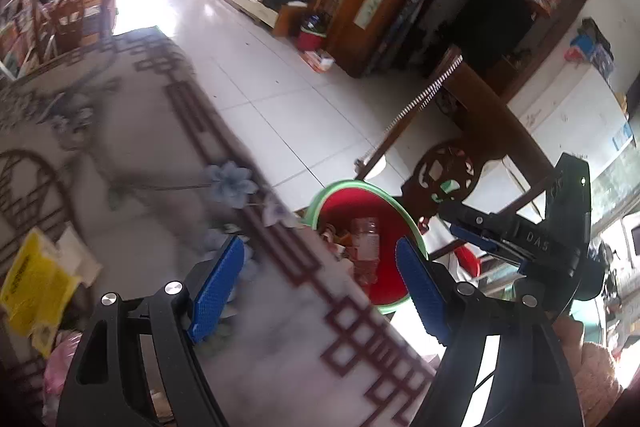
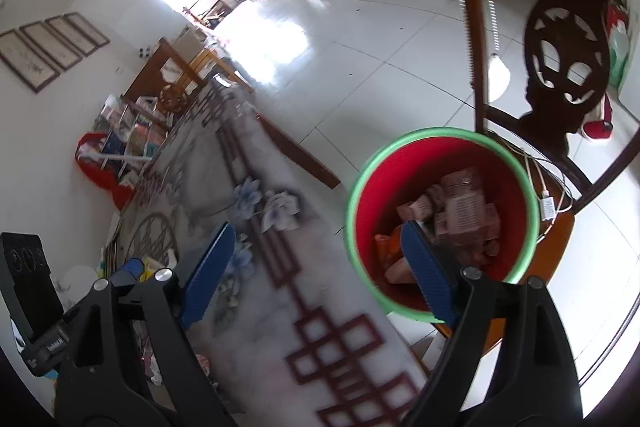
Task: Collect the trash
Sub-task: 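Move both open tools back over the table toward the yellow packets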
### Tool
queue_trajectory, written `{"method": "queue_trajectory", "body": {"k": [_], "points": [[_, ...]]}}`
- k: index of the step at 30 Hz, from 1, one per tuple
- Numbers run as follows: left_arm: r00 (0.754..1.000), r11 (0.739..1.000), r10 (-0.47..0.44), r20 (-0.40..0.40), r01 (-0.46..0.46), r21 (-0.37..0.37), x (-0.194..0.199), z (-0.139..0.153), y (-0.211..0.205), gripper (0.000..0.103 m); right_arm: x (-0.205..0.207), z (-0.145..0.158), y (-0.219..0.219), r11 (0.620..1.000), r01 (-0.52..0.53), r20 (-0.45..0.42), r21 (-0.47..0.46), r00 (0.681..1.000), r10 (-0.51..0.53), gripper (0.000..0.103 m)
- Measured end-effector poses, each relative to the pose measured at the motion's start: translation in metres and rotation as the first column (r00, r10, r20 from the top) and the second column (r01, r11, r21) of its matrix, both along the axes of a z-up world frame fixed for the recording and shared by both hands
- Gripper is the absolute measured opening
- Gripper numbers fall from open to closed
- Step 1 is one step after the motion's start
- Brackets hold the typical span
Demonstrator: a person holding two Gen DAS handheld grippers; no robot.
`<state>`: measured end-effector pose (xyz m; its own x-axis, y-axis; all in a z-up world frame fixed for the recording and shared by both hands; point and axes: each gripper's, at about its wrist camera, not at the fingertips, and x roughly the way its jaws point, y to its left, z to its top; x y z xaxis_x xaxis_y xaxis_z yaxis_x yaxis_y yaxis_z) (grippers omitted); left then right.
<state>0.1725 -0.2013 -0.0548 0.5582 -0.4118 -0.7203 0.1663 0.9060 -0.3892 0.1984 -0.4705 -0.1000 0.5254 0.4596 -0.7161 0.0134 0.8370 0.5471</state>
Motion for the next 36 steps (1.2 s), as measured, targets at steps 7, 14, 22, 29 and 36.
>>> {"method": "queue_trajectory", "body": {"k": [7, 14, 22, 29, 36], "points": [[0.998, 0.998, 0.065, 0.021, -0.065, 0.022, -0.034, 0.001, 0.060, 0.075, -0.015, 0.009, 0.061, 0.997, -0.071, 0.003, -0.017, 0.997, 0.071, 0.085], [0.993, 0.993, 0.117, 0.004, -0.117, 0.024, -0.065, -0.008, 0.116, 0.075, -0.036, 0.018, 0.118, 0.992, -0.123, 0.013, -0.030, 0.992, 0.124, 0.087], [0.987, 0.986, 0.158, -0.015, -0.157, 0.048, -0.094, -0.023, 0.171, 0.075, -0.059, 0.022, 0.167, 0.985, -0.170, 0.003, -0.037, 0.985, 0.170, 0.092], [0.992, 0.981, 0.110, -0.064, -0.099, 0.166, -0.082, -0.051, 0.211, 0.075, -0.086, 0.018, 0.195, 0.979, -0.202, -0.020, -0.039, 0.979, 0.201, 0.094], [0.989, 0.974, 0.066, -0.135, -0.034, 0.224, -0.034, -0.086, 0.218, 0.075, -0.105, 0.015, 0.196, 0.983, -0.177, -0.041, -0.046, 0.984, 0.175, 0.094]]}}
